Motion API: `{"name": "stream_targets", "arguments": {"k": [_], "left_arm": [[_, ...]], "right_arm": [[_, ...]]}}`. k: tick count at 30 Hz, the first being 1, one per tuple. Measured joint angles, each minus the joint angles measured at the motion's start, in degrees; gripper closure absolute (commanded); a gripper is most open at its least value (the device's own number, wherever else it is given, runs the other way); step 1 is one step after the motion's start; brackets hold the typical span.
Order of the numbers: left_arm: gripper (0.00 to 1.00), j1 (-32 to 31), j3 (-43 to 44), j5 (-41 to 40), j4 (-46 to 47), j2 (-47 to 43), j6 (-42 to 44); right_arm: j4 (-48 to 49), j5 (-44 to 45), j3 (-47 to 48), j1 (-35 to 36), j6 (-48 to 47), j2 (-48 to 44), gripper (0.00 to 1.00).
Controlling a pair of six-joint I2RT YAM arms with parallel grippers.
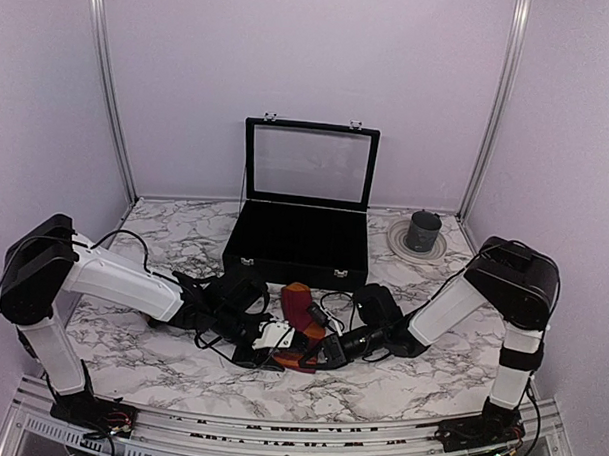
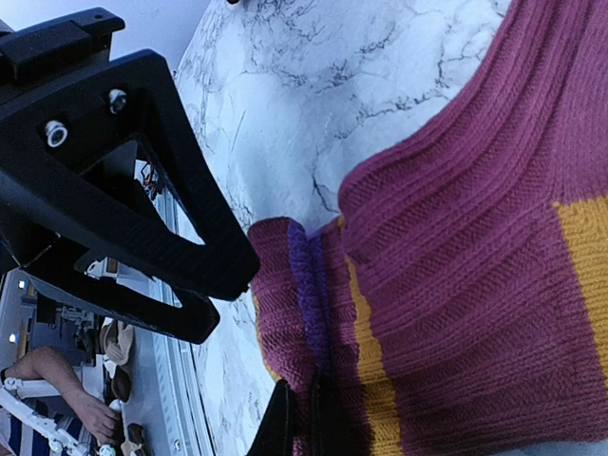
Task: Roll the socks
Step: Roll the sock at the center of the board.
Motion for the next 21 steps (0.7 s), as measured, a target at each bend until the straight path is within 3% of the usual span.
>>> {"name": "stream_targets", "arguments": {"k": [4,9,12,13,21], "left_arm": [[0.58,-0.09,-0.20,-0.70,-0.02,0.55,1.14],[0.77,-0.20,-0.24,-1.62,0.02,1.92,1.07],[0.98,-0.55,-0.20,-1.97,0.20,2.93,0.63],[1.00,-0.61,-0.02,-1.92,0.26,3.21,0.26],[1.00,0.09,6.21,1.46,-3.45,7.21,-5.20]], "right_arm": [[-0.46,-0.15,0.24,-0.09,0.44,0.09,1.00],[-0.70,-0.31,0.50,-0.17,1.31,0.26,1.00],[-0.68,-0.28,0.52,-0.24,1.79,0.26,0.89],[-0.72,-0.20,0.52,-0.24,1.90,0.22,0.84],[-1.05,5.03,-5.75,-0.24,-0.68,-6.86,0.60]]}}
